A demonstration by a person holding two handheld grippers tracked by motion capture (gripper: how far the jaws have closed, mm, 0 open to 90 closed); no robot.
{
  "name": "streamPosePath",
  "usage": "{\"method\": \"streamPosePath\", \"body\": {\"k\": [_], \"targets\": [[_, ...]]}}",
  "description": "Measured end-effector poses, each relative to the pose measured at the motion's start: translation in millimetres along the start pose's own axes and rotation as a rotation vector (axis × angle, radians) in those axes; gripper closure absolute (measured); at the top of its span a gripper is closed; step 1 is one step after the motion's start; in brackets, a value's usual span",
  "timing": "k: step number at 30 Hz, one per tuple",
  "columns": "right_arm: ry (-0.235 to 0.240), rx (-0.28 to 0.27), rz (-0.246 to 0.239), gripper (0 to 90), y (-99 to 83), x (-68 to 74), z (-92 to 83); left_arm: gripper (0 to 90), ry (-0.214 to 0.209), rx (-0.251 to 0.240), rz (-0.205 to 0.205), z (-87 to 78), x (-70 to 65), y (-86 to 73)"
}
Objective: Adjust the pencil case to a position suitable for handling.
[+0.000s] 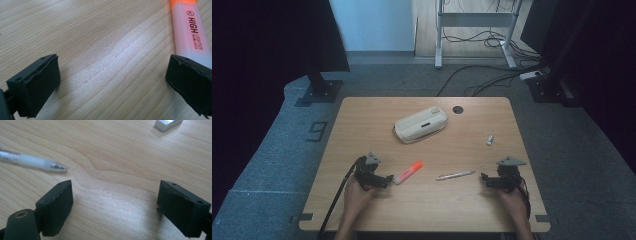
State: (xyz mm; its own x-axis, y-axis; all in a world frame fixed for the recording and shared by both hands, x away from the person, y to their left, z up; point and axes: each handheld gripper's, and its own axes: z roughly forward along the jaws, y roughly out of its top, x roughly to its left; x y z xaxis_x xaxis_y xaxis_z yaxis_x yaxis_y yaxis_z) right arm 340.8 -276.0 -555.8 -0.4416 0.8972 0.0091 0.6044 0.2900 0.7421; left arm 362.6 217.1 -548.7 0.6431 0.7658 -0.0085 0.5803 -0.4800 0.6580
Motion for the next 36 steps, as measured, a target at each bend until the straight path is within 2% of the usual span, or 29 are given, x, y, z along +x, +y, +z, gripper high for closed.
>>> {"method": "streamPosePath", "body": {"k": [24, 31, 32, 33, 34, 35, 36], "targets": [[0.007, -0.001, -0.006, 13.5, -0.4, 2.0, -0.5, 0.0, 0.005, 0.000, -0.008, -1.7, -1.4, -1.5], [0.008, -0.001, -0.008, 13.6, -0.9, 2.9, -1.0, 0.4, 0.005, 0.015, -0.007, -4.2, 1.1, 0.6], [0.007, -0.001, -0.008, 13.6, -0.9, 3.0, -1.1, 0.4, -0.012, -0.017, -0.019, -6.9, 4.0, 1.6], [0.007, -0.001, -0.008, 13.6, -0.9, 3.0, -1.1, 0.4, -0.012, -0.017, -0.019, -6.9, 4.0, 1.6], [0.007, -0.001, -0.008, 13.6, -0.9, 3.0, -1.0, 0.4, -0.030, -0.037, -0.036, -8.9, 6.8, 2.3], [0.006, -0.001, -0.007, 13.6, -1.0, 3.2, -1.1, 0.8, -0.043, -0.041, -0.046, -11.3, 10.0, 4.5], [0.006, -0.001, -0.007, 13.6, -1.0, 3.2, -1.2, 1.3, -0.037, -0.034, -0.039, -12.2, 10.4, 6.5]]}}
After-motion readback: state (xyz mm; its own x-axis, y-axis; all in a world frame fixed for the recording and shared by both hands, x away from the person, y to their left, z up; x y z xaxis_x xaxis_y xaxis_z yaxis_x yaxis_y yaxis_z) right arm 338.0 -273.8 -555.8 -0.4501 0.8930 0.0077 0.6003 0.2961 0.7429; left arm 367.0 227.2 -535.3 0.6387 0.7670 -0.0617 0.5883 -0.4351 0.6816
